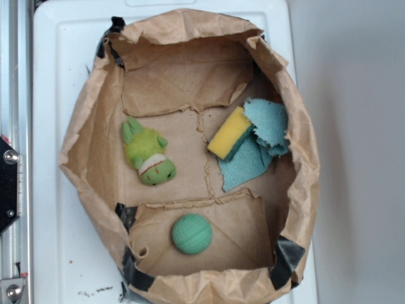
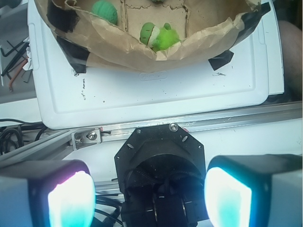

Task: Grab the green ball.

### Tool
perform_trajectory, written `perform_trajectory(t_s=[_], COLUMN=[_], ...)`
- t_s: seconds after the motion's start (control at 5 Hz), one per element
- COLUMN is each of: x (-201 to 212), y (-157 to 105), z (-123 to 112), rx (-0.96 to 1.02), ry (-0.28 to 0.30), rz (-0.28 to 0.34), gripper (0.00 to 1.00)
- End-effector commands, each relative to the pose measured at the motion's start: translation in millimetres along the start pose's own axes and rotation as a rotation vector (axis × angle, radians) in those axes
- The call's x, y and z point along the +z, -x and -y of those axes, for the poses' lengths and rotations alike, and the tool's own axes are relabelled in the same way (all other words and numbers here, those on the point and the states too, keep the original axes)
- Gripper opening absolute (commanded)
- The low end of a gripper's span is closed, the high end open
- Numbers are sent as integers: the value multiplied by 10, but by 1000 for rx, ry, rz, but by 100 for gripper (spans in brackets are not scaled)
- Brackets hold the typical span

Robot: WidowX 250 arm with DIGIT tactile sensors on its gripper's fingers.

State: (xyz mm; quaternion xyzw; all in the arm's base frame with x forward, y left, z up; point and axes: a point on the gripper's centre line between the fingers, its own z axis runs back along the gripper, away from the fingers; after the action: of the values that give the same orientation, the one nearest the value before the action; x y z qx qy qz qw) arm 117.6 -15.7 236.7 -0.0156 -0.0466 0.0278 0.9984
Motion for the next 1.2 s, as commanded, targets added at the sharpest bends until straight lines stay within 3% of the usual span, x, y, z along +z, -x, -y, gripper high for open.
perform_trajectory(t_s=[0.0,0.2,0.4,0.8,1.0], x=[0,-187,-216,-216,-288], y=[0,-307,-403,-403,-745], z=[0,-4,-2,-2,-48], rx=[0,-66,-30,-30,-11], ry=[0,7,-46,-46,-33], rz=[0,-39,-20,-20,14], gripper=[100,100,100,100,100])
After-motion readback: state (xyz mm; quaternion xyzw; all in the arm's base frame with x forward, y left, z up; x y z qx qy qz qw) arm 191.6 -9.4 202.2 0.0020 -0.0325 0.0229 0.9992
